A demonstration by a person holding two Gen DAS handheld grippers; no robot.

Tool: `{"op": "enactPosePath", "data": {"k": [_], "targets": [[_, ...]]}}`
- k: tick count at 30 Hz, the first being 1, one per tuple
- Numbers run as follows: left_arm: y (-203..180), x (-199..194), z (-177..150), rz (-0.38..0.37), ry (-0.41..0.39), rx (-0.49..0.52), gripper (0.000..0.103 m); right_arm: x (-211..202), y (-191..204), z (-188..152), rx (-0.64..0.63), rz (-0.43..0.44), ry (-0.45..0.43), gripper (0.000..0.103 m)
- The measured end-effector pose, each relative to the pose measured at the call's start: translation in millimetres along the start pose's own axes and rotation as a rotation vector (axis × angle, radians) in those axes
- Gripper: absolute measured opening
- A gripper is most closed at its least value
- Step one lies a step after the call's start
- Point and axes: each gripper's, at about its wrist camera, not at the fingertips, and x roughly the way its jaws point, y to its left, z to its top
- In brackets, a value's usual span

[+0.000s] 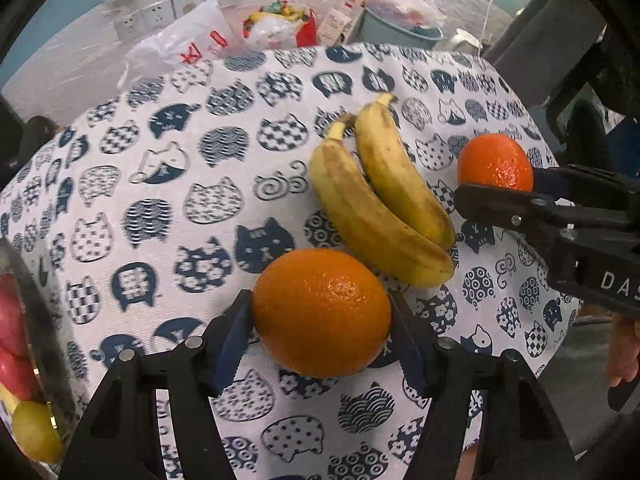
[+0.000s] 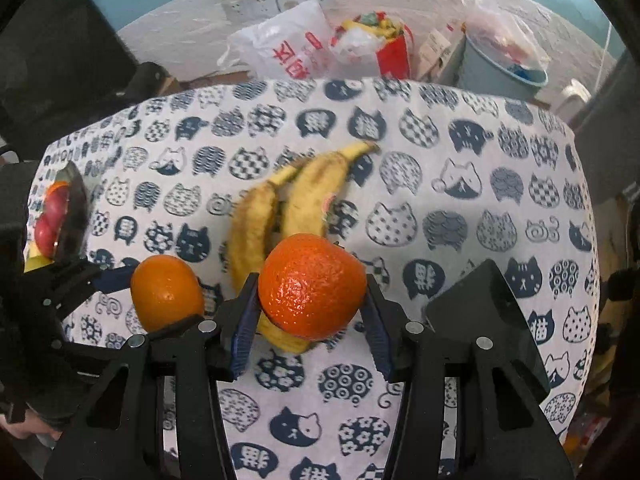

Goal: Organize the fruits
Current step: 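Carry the tangerine with the right gripper while the left gripper carries the large orange to the plate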

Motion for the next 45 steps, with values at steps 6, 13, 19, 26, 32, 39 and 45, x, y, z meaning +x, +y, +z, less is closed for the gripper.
{"op": "enactPosePath", "data": {"k": [6,13,19,26,32,39,45], "targets": [[13.1,-26.9,-3.3,0.034,-0.055,-0.008,0.067,-10.6,26.7,8.0,-0.048,0.018,-0.032,0.048],[32.4,-53.1,-11.0,0.039,-0.093,-0.049,0.067,-20.5,60.0,17.5,-0.103,0.049,-0.065,0.048],[52.3,-69.7,-20.8,0.043,-0.109,-0.092,0.067,-23.7,88.1,22.8,-0.153,0.065,-0.076,0.048],[77.7,-86.2,-30.4,0.070,-0.131,-0.141,0.067,-21.9,117.2,28.9,-0.199,0.084,-0.080,0.048],[97.8,-100.4,-37.7,0.090,-0.155,-0.173,0.067,-18.4,140.6,34.9,-0.235,0.099,-0.080,0.048],[124.4,-112.9,-47.5,0.101,-0.173,-0.229,0.067,-14.3,169.8,42.2,-0.276,0.119,-0.077,0.048],[144.2,-114.8,-56.3,0.110,-0.172,-0.271,0.067,-7.0,193.1,44.7,-0.312,0.132,-0.066,0.048]]}}
